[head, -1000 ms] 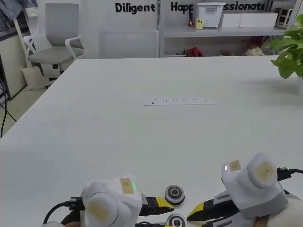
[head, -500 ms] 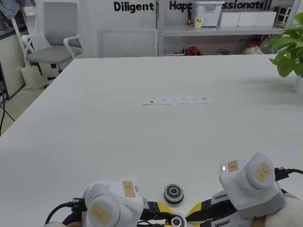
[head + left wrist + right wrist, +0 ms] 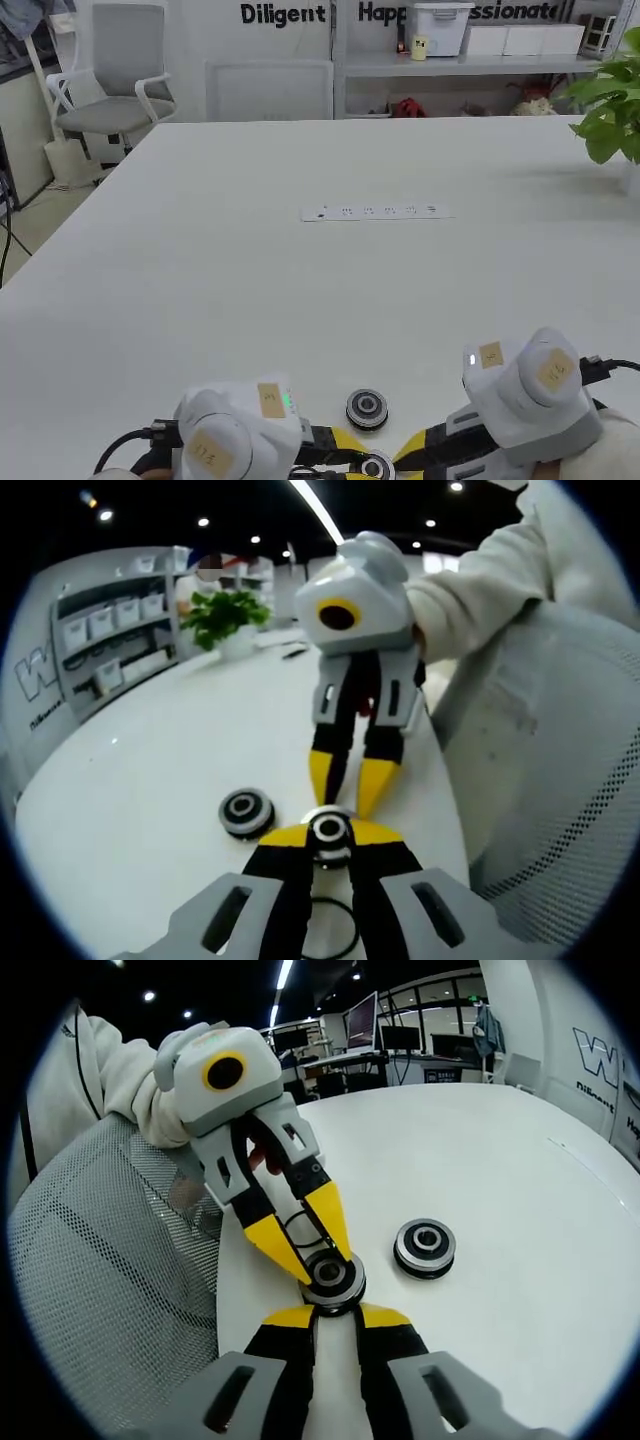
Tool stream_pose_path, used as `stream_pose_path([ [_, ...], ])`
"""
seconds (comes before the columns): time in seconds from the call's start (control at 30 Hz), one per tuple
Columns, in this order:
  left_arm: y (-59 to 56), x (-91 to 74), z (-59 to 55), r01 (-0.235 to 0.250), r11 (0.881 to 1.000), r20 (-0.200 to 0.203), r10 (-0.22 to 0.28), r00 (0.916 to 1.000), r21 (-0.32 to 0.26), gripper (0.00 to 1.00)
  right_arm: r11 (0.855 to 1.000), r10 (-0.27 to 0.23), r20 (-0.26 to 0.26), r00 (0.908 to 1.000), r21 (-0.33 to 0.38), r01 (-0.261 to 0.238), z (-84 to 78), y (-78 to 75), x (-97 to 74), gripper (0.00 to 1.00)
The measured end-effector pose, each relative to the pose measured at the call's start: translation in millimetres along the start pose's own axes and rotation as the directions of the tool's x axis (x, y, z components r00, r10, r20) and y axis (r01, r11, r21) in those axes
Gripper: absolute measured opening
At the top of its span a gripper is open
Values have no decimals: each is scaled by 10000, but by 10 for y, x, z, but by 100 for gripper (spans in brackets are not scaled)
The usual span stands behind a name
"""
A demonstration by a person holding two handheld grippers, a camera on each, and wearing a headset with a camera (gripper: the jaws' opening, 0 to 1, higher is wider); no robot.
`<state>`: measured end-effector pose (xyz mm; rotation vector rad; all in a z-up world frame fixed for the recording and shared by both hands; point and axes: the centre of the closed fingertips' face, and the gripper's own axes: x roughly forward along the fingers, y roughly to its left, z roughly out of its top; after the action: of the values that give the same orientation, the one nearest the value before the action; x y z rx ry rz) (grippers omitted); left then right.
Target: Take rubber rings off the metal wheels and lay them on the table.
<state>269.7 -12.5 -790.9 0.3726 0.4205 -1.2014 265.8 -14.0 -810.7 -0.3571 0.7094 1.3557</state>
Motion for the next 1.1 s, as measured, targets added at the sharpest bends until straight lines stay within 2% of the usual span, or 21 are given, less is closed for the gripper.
stream_pose_path([
  [0.17,-1,-7,0,7,10000,46,-7,10000,-38,14,10000,-6,-33,10000,16,6,-11,6,-7,10],
  [0.3,-1,-10,-1,5,10000,67,-4,10000,-62,14,9998,-185,55,9998,-41,185,3,-33,-22,2],
  [0.47,-5,-15,-3,1,10000,86,0,10000,-83,14,9998,-192,-5,9998,89,192,-6,-29,-36,1],
  [0.63,-7,-18,-5,-10,10000,134,11,9999,-91,14,9957,-240,-88,9997,890,247,-17,-55,-41,0],
  [0.8,-6,-20,-3,-15,10000,164,16,9999,-94,14,9906,-203,-45,9998,1349,208,-19,-61,-60,0],
  [1.1,-9,-19,-2,-17,10000,226,16,9997,48,14,9684,-52,238,9997,2493,-9,5,-85,-97,0],
])
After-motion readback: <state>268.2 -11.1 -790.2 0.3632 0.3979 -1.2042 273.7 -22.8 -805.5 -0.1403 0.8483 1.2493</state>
